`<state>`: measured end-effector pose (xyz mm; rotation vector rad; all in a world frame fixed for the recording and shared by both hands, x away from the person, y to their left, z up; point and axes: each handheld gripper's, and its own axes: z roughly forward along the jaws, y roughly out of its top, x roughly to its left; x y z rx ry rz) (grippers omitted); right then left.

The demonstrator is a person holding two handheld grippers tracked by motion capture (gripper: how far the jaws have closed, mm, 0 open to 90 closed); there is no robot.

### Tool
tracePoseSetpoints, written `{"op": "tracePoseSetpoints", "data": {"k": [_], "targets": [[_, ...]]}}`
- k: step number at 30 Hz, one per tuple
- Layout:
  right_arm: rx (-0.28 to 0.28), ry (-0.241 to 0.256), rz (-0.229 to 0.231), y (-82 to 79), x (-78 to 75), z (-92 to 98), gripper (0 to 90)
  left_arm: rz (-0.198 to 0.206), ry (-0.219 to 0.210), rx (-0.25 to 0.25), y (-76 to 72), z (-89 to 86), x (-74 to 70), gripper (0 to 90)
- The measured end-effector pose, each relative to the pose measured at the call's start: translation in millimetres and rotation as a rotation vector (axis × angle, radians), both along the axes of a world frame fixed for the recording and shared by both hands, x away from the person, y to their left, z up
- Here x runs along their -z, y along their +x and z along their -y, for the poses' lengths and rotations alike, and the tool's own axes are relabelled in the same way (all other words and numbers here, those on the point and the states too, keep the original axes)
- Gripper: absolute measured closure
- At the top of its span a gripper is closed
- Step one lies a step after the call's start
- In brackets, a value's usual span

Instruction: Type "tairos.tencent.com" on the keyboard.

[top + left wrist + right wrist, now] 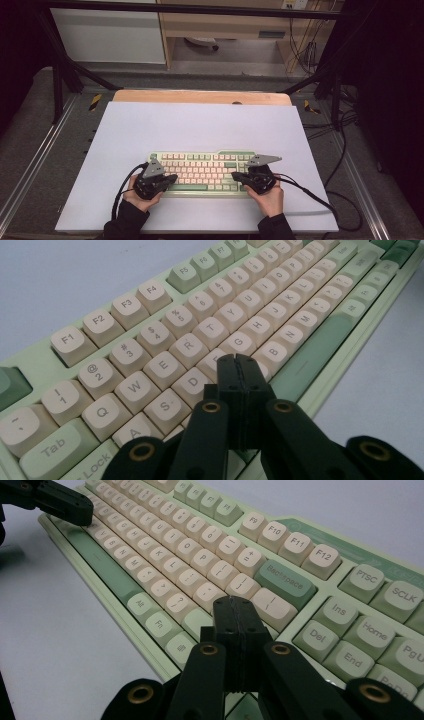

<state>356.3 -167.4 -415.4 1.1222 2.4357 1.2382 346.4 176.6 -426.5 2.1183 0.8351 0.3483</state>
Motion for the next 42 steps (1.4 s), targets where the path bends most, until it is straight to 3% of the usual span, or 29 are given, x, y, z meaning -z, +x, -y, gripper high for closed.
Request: {"op": "tracePoseSetpoints", "data": {"k": [9, 25, 33, 42], "targets": [[-0.007, -0.003, 0.005, 0.3, 0.7, -0.1, 90.0, 0.014, -0.017, -0.020, 0.5, -7.9, -7.1, 90.0], [-0.017, 0.003, -0.004, 1.0, 1.9, -1.3, 90.0, 0.037, -0.002, -0.064, 14.1, -13.6, -19.7, 90.0], [-0.023, 0.003, -0.004, 1.1, 2.3, -1.4, 90.0, 0.028, 0.011, -0.089, 26.6, -10.0, -18.5, 90.0], [-0.030, -0.004, -0.001, 1.0, 3.5, -1.7, 90.0, 0.006, 0.017, -0.085, 32.4, -3.5, -7.3, 90.0]]}}
